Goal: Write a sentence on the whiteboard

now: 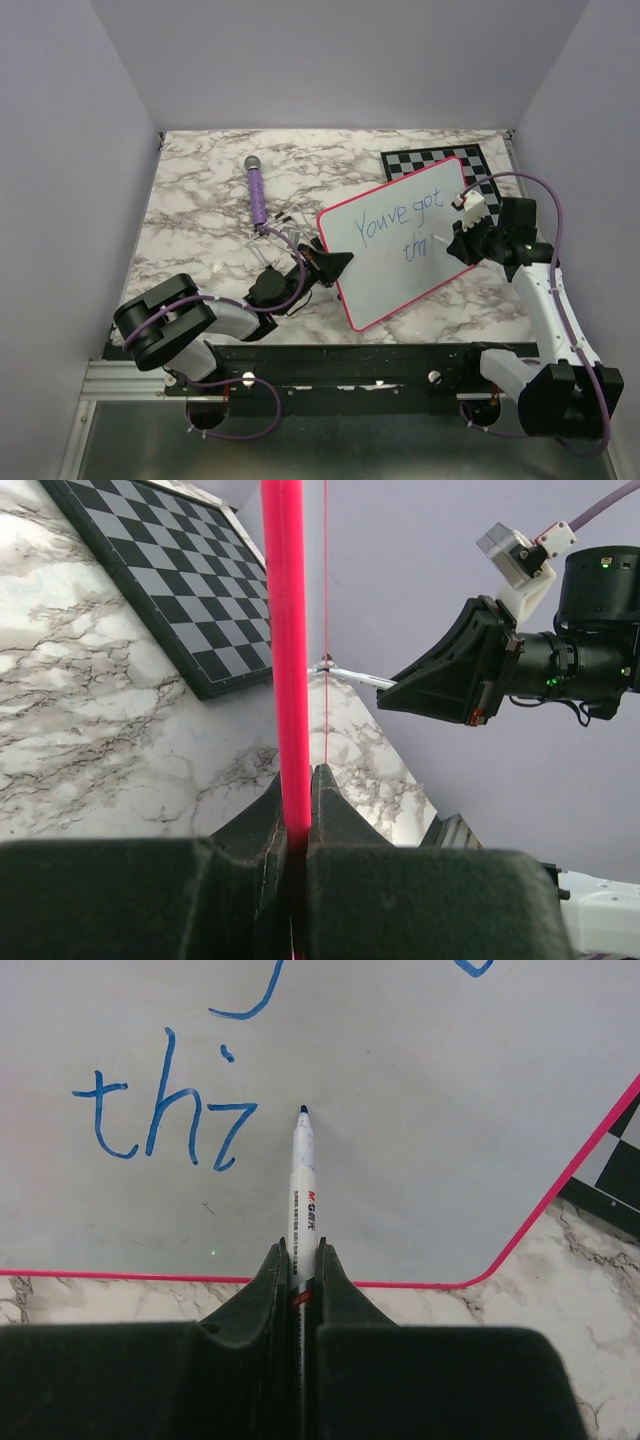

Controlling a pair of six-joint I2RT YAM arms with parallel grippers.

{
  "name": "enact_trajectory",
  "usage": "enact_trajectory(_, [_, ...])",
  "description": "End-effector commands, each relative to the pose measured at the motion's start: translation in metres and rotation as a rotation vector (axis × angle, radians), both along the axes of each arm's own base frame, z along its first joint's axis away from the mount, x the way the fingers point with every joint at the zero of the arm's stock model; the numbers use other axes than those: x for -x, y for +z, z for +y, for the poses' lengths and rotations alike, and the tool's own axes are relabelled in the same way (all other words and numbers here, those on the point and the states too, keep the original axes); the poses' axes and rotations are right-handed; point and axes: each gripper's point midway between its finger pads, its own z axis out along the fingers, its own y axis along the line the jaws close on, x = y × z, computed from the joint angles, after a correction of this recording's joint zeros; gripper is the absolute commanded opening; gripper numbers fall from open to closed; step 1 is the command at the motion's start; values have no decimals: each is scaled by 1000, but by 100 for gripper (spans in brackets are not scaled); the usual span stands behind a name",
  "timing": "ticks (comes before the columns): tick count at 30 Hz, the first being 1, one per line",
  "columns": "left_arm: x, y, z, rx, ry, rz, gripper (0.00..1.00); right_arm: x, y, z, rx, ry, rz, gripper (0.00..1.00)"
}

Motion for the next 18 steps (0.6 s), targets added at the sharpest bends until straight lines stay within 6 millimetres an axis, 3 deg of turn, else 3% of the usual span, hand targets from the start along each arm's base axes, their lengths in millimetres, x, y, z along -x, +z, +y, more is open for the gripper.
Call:
enact_trajectory(1, [13, -1, -6, -42, -67, -60, 0, -5, 5, 5, -27, 26, -18, 1])
enact_trajectory(18, [13, -2, -8, -44, -70, -60, 0, 3, 0, 14, -58, 81, 15, 0])
